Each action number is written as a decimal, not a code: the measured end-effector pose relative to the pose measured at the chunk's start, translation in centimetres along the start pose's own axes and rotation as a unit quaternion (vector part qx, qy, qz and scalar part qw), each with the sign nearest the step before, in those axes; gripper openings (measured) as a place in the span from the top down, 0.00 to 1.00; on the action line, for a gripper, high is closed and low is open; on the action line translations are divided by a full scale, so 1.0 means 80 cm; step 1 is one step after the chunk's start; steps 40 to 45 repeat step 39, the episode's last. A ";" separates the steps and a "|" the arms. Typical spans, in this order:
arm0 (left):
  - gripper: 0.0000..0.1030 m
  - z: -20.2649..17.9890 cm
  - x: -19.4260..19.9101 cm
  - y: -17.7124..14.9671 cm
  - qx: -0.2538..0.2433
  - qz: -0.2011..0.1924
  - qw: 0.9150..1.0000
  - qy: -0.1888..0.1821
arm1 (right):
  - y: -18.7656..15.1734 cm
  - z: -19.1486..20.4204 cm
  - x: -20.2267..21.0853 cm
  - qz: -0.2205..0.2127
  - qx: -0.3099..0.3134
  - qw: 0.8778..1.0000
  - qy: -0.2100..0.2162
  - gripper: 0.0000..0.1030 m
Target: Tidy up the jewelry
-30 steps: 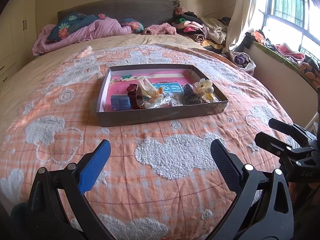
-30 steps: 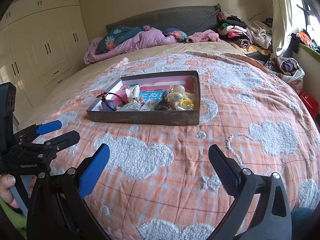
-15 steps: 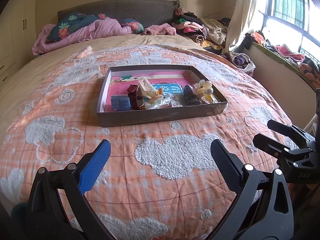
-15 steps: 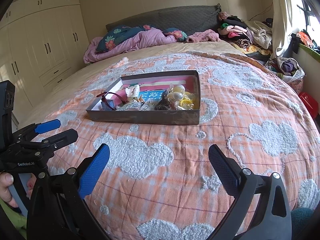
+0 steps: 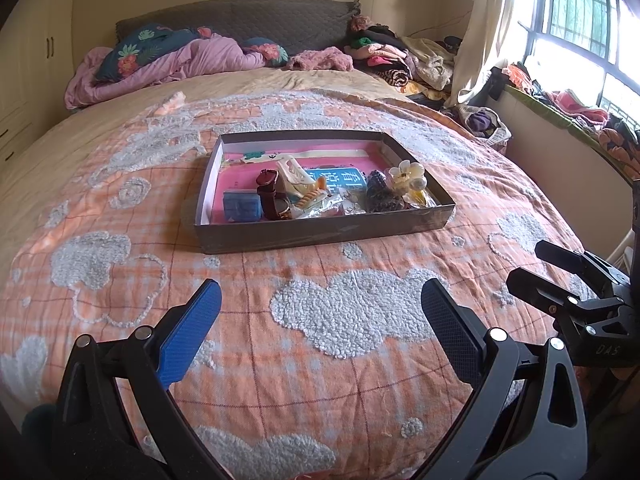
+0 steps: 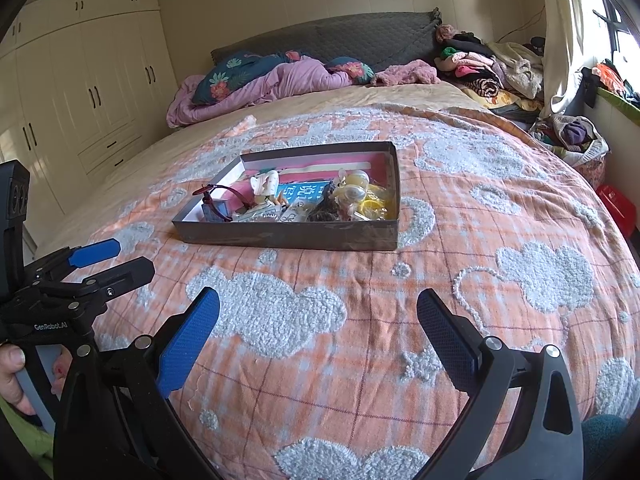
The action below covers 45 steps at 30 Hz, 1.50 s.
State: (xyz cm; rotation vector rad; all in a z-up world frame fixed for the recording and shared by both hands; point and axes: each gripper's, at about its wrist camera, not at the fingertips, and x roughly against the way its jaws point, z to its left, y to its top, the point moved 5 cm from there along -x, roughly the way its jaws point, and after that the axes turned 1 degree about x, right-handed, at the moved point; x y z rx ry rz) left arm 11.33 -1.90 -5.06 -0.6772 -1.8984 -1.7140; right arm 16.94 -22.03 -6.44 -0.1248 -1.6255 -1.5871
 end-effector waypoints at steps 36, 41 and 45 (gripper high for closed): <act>0.09 0.194 -0.089 0.030 0.157 0.087 0.970 0.163 | 0.050 -0.182 -0.070 0.012 -0.077 0.980 -0.185 0.04; 0.09 0.280 -0.124 0.047 0.209 0.104 0.945 0.229 | 0.065 -0.275 -0.102 0.032 -0.131 0.958 -0.252 0.04; 0.09 0.280 -0.124 0.047 0.209 0.104 0.945 0.229 | 0.065 -0.275 -0.102 0.032 -0.131 0.958 -0.252 0.04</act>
